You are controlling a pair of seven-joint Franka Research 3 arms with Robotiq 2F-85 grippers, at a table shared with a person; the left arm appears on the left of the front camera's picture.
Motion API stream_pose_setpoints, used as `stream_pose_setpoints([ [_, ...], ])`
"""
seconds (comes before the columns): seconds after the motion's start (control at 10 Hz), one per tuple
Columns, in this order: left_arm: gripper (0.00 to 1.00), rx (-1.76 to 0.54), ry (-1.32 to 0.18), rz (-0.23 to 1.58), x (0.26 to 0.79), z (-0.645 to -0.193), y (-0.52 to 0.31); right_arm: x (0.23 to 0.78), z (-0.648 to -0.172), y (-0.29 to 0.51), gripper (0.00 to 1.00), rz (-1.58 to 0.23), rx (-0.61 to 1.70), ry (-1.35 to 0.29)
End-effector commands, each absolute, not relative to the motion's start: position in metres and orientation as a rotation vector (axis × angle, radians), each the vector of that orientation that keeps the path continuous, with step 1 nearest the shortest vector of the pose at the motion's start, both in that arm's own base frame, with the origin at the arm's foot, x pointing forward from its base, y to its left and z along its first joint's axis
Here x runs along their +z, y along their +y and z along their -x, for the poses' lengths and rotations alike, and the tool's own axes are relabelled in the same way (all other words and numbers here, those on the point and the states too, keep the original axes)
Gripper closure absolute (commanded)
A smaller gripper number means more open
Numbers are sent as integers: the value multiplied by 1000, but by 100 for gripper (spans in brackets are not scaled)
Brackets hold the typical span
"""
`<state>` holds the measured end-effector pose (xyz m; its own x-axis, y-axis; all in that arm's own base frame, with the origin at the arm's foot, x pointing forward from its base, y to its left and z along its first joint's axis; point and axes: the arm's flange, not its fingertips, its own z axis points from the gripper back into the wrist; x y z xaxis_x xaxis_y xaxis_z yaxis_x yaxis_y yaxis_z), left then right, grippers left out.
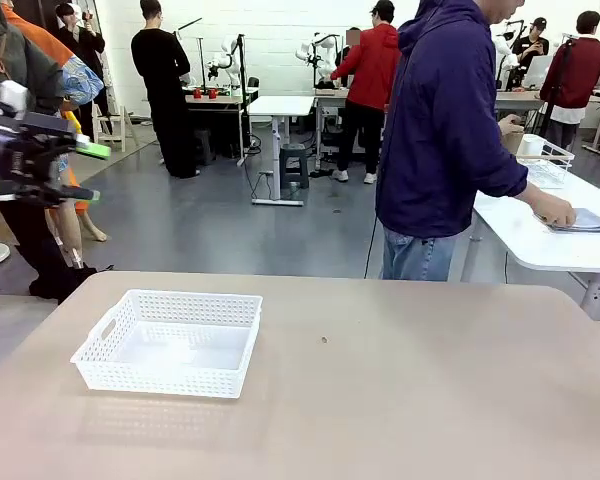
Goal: Clean and organize the cups into the basket.
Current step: Pick up the Organizing basket and move it to the center of the table, then pick up the Reusable plastic cup from the right side of the table and place it inside the Organizing basket.
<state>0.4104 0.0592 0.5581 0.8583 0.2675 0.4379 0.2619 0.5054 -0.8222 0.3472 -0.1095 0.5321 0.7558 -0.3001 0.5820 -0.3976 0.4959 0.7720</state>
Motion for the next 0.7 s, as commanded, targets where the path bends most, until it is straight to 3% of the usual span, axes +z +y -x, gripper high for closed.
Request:
stream_pose_setpoints([
  [0.0, 0, 35, -594, 1134, 565, -411, 88, 525, -347, -148, 0, -1180, 47, -673],
  [0.6, 0, 182, -391, 1278, 510, -404, 227, 461, -317, -281, 0, -1247, -108, -562],
])
